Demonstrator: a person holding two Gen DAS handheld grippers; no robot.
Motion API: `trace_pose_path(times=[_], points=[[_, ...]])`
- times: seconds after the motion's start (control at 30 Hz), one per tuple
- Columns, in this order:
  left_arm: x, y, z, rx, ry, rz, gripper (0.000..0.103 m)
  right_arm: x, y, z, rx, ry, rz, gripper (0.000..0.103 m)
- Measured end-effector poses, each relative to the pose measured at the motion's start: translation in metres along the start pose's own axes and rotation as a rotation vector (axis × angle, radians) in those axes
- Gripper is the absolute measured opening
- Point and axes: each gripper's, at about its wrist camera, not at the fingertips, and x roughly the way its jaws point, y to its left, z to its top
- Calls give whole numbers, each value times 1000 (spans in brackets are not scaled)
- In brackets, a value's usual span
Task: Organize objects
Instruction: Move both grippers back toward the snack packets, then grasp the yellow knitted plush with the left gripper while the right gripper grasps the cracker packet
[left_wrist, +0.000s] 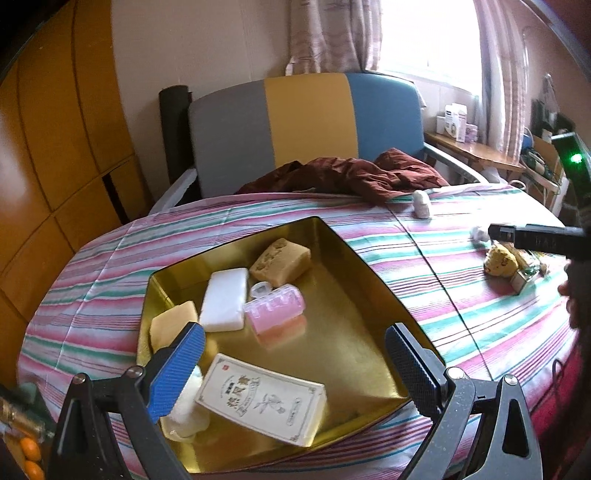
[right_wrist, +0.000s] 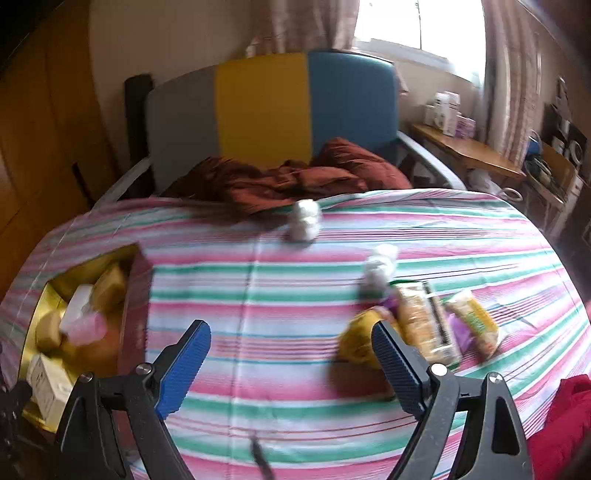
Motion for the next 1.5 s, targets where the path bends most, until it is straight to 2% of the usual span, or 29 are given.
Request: trace_pose_path(times=[0.23, 0.43, 0.53, 0.67, 0.83, 1.17, 1.5], points=[[7, -22, 10, 45, 3, -49, 99, 5, -73, 19, 144, -18, -78, 91], [13, -50, 20, 89, 7, -113, 99, 10, -157, 18, 388, -37, -147, 91], [19, -67, 28, 111, 14, -144, 99, 12, -188, 4, 543, -35, -138, 91], [30, -91, 40, 123, 33, -199, 99, 19, -212, -13, 702, -3, -73, 91], [47, -128, 54, 158, 47, -252, 99, 25, -209, -14, 697, 15, -5, 90], [89, -205, 71, 234, 104, -369, 99, 36, -195, -7, 631, 55, 63, 90], [143, -252, 89, 196, 180, -484, 99, 46, -185, -4, 583, 85, 95, 91]])
